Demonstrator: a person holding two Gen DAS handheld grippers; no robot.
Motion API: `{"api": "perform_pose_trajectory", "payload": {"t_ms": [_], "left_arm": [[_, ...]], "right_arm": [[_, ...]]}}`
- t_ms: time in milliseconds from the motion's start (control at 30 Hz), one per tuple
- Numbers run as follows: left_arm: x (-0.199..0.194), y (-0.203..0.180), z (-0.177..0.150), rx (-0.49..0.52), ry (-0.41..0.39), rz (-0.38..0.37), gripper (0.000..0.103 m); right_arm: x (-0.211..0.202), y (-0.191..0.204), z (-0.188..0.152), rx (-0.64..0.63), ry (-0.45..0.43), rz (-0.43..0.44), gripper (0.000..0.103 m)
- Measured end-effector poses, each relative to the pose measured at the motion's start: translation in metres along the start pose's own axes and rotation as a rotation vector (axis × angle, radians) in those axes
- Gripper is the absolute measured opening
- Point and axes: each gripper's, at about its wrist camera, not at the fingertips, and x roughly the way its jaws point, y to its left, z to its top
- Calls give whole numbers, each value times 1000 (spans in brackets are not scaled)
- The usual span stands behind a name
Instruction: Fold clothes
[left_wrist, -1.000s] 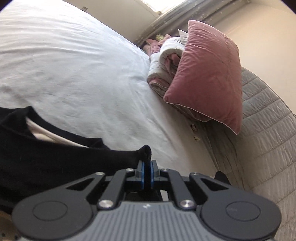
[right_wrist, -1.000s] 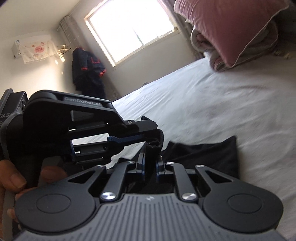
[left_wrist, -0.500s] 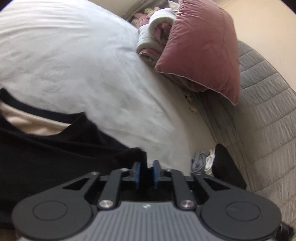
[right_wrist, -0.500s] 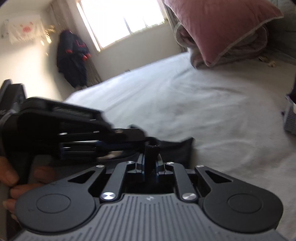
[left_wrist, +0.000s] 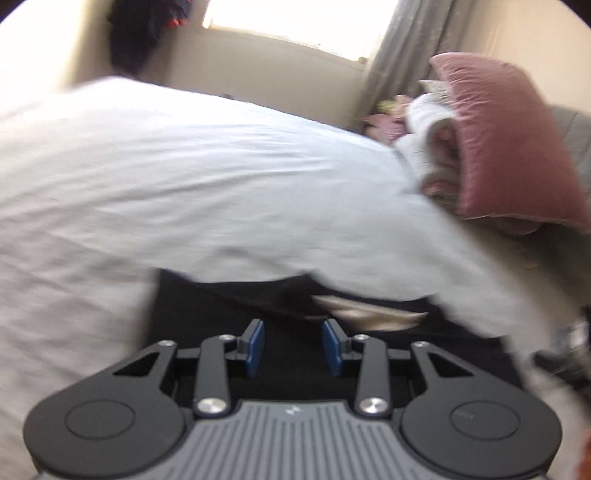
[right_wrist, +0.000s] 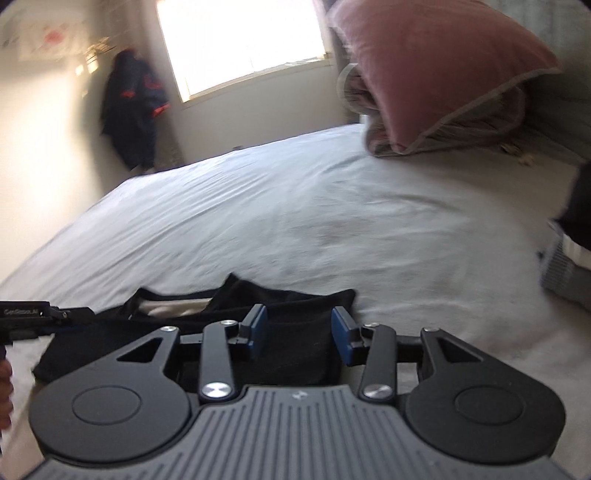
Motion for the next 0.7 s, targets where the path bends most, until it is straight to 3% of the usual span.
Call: {"api": "perform_pose_trajectory", "payload": {"t_ms": [100,200,267,400,500,700], "left_arm": [[8,27,-13,60,7,47,35],[6,39,-23,101,-26,18,35],[-2,40,-19,87,-33,3,36],[-11,42,-9,52,-73,-61,40],[0,47,-20,79,-32,-25,39],[-22,46,-23,29,-92,-49,42]], "right_arm": [[10,9,-7,-52,4,18,44],[30,10,-18,-86,76,-15,44],[40,9,-24,-108,115,-55,38],[31,12,-21,-120,65,-41,45],[37,10,-25,-142,86,-69,46],[35,12,-24,-124,85,-108,47]]}}
